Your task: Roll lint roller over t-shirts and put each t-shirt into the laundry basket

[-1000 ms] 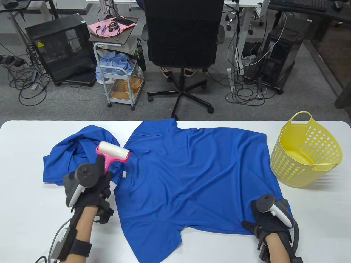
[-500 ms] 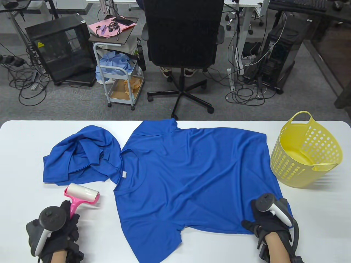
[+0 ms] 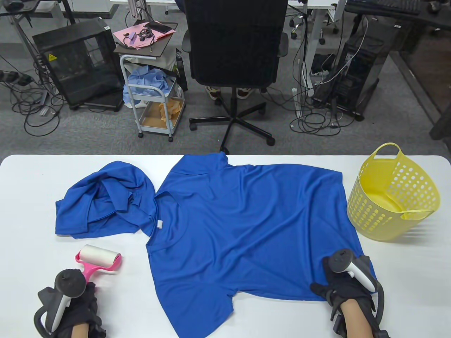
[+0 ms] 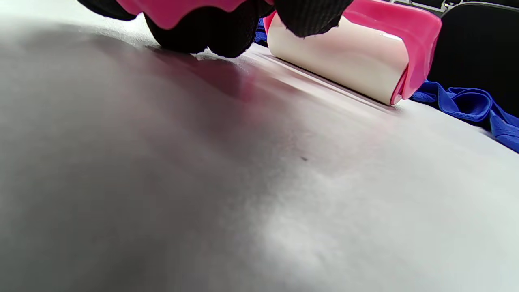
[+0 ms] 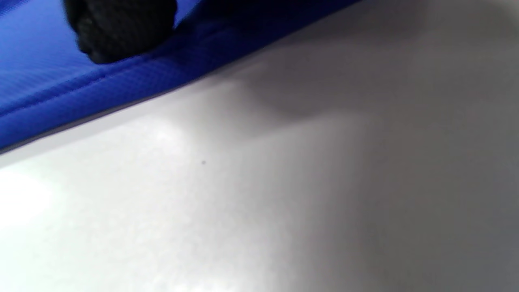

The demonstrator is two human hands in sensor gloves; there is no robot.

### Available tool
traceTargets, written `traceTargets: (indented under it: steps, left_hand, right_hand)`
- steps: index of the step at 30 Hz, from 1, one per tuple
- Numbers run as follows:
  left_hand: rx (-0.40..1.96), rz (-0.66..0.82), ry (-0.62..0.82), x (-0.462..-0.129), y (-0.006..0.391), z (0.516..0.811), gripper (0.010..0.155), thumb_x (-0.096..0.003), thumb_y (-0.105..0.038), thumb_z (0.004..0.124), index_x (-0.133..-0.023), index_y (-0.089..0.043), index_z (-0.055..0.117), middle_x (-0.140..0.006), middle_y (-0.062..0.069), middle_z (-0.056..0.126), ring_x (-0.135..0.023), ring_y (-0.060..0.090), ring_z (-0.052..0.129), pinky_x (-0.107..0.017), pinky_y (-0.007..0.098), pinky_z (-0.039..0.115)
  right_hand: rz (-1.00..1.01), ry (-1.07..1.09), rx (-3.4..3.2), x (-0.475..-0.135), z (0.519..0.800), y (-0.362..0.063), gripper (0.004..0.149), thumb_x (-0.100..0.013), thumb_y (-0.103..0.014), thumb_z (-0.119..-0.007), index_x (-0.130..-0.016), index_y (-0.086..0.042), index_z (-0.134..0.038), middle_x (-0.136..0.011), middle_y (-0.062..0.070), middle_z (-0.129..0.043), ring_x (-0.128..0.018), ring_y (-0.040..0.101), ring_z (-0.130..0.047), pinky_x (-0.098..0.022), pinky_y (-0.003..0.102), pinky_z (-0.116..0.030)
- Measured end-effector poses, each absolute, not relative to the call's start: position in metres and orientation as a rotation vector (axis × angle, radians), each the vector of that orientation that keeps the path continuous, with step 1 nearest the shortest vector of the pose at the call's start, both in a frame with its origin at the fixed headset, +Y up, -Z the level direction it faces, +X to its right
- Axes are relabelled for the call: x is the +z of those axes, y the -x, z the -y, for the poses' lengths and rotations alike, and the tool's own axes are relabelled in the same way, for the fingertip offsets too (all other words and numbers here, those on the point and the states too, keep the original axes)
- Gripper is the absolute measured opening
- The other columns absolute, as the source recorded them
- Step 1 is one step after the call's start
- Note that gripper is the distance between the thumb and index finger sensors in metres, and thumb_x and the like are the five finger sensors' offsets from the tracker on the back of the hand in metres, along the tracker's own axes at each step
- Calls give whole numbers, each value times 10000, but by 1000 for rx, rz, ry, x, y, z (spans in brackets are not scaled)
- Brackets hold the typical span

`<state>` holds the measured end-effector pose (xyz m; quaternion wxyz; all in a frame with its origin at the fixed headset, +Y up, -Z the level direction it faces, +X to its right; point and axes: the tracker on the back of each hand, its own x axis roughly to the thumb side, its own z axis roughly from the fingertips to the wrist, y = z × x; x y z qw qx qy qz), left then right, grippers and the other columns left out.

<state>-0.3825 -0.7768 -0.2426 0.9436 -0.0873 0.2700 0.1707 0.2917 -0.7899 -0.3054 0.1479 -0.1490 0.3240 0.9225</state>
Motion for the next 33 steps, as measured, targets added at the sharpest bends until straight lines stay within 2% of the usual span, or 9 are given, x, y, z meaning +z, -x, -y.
traceTargets:
  steps: [4, 6, 9, 12, 16, 21, 26, 31, 33]
  left_hand:
    - [330, -567, 169, -243, 381, 775, 699, -564, -380, 675, -1114, -154, 307, -1091, 138, 539, -949, 406, 628, -683, 628, 544]
    - [362, -561, 117, -243, 378, 768, 760, -559, -395, 700, -1115, -138, 250, -1121, 170, 440, -991, 445, 548, -685, 651, 508]
    - [389, -456, -16, -248, 364, 749, 781, -547, -402, 737, -1116, -165, 257, -1146, 143, 382, -1045, 467, 451, -698, 674, 447]
    - [384, -355, -91, -255, 340, 735, 767, -532, -433, 766, -1117, -232, 314, -1164, 61, 408, -1080, 448, 409, -711, 664, 408]
    - [361, -224, -194, -266, 292, 722, 779, -501, -474, 808, -1111, -250, 379, -1157, 30, 483, -1100, 386, 453, -728, 626, 399]
    - [307, -100, -207, -277, 237, 710, 809, -483, -529, 816, -1116, -259, 391, -1164, 16, 499, -1113, 357, 450, -739, 590, 377]
    - [272, -31, -219, -280, 201, 709, 819, -478, -554, 809, -1119, -253, 397, -1165, 21, 509, -1116, 355, 449, -741, 587, 363]
    - [213, -9, -205, -279, 194, 717, 825, -471, -569, 813, -1121, -248, 417, -1163, 21, 534, -1116, 351, 478, -741, 586, 371]
    - [211, -6, -202, -279, 195, 718, 834, -470, -576, 814, -1123, -241, 418, -1163, 40, 536, -1115, 352, 481, -741, 586, 369]
  right_hand:
    - [-932, 429, 2658, -305, 790, -292, 829, -457, -568, -653, -1019, -372, -76, -1087, 50, 112, -962, 407, 78, -639, 716, -126]
    - [-930, 429, 2661, -305, 790, -292, 829, -456, -569, -653, -1019, -371, -78, -1089, 51, 108, -964, 408, 74, -640, 716, -130]
    - [-929, 430, 2665, -306, 790, -292, 829, -456, -569, -653, -1020, -369, -80, -1090, 53, 103, -965, 411, 69, -640, 718, -134]
    - [-927, 429, 2668, -306, 790, -292, 827, -456, -569, -653, -1021, -369, -82, -1091, 55, 101, -965, 412, 67, -640, 718, -136]
    - [-920, 429, 2670, -306, 790, -292, 827, -455, -571, -652, -1022, -368, -85, -1093, 55, 97, -967, 412, 64, -641, 716, -137]
    - [-918, 430, 2673, -306, 790, -291, 826, -455, -573, -650, -1022, -368, -86, -1093, 55, 96, -967, 412, 61, -640, 718, -139]
    - [-892, 425, 2697, -306, 789, -291, 824, -455, -579, -650, -1029, -361, -101, -1104, 63, 71, -976, 420, 36, -645, 719, -161]
    - [-824, 407, 2745, -305, 784, -286, 816, -475, -575, -665, -1039, -339, -125, -1123, 81, 13, -997, 440, -48, -662, 708, -219]
    - [-711, 377, 2789, -304, 774, -278, 806, -475, -568, -672, -1045, -334, -153, -1133, 80, -21, -1006, 436, -88, -668, 701, -246]
